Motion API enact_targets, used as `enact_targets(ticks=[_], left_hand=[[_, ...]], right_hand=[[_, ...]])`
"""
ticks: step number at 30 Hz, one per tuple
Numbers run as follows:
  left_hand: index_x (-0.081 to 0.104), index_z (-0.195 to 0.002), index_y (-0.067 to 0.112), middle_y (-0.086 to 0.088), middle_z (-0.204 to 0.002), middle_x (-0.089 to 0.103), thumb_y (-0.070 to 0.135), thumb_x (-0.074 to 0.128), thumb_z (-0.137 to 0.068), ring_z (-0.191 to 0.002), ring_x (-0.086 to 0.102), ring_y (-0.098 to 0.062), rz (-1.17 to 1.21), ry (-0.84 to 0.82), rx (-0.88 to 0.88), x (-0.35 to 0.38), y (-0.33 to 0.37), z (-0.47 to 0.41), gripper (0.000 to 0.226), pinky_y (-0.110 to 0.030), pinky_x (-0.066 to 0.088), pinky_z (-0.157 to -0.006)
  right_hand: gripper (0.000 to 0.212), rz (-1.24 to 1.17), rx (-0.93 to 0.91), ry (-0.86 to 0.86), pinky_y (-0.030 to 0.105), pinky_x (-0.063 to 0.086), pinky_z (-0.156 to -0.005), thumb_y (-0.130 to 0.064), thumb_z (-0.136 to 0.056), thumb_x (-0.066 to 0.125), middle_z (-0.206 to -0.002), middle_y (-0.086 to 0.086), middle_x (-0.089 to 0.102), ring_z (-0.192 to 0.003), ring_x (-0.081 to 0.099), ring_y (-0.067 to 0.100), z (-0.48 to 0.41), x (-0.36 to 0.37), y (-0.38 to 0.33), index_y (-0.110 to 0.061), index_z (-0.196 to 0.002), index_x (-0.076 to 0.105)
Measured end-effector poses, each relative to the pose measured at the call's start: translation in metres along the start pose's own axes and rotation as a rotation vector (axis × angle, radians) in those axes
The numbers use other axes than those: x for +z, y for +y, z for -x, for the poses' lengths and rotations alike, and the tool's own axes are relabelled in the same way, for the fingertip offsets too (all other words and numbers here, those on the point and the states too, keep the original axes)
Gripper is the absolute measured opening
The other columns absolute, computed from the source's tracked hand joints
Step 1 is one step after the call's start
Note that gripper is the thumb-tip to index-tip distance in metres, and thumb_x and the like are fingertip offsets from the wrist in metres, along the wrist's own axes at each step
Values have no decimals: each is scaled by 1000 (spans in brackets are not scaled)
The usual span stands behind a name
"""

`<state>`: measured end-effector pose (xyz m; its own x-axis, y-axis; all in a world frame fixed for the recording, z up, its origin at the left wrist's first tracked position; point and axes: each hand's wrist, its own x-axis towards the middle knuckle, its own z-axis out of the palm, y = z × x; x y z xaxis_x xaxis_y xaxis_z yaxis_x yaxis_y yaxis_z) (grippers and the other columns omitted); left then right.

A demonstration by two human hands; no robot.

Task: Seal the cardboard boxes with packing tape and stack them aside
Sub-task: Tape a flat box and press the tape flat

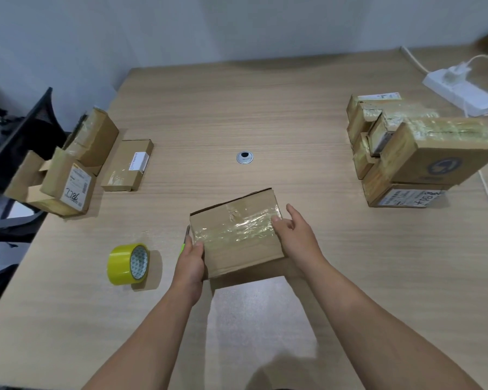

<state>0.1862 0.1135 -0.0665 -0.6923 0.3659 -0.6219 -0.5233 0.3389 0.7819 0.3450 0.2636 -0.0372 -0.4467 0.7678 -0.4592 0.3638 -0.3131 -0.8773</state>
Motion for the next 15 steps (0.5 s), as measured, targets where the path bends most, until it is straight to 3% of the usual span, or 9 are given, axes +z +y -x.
enact_targets(ticks=[4, 7, 9, 13, 15], left_hand=[[32, -154, 29, -2, -142, 54, 37, 53, -98, -116, 60, -25, -122, 48, 3, 2, 4, -2, 60, -51, 54, -96], [16, -159, 30, 3, -156, 40, 52, 56, -87, -137, 47, -24, -202, 17, -3, 6, 3, -6, 86, -51, 38, -113], [17, -159, 21, 3, -159, 35, 46, 52, -97, -140, 44, -22, -207, 7, 17, 14, 7, -1, 76, -49, 33, -117], [41, -149, 11, -1, -149, 48, 39, 46, -102, -132, 50, -21, -290, 26, 108, 28, 21, 19, 55, -44, 39, -111], [51, -141, 17, 5, -129, 58, 32, 47, -103, -115, 58, -14, -262, 30, 171, 33, 30, 32, 41, -34, 46, -91]], right_hand=[[26, -130, 40, -123, 42, 54, -92, -30, -90, 72, -101, 5, 75, -93, 70, 21, -7, -5, -12, -16, -112, 70], [36, -114, -5, -106, 44, 59, -88, -34, -80, 78, -98, 6, 76, -86, 75, 20, -5, -6, -21, -22, -113, 69], [32, -76, -40, -97, 43, 61, -85, -28, -83, 77, -93, 0, 76, -85, 75, 18, -1, -5, -27, -25, -114, 68], [37, 71, -125, -84, 27, 56, -71, -29, -86, 76, -94, -12, 67, -83, 68, 7, 14, -2, -41, -28, -121, 64], [43, 123, -164, -85, 27, 55, -76, -33, -84, 78, -99, -14, 64, -89, 65, 6, 20, 4, -46, -30, -124, 60]])
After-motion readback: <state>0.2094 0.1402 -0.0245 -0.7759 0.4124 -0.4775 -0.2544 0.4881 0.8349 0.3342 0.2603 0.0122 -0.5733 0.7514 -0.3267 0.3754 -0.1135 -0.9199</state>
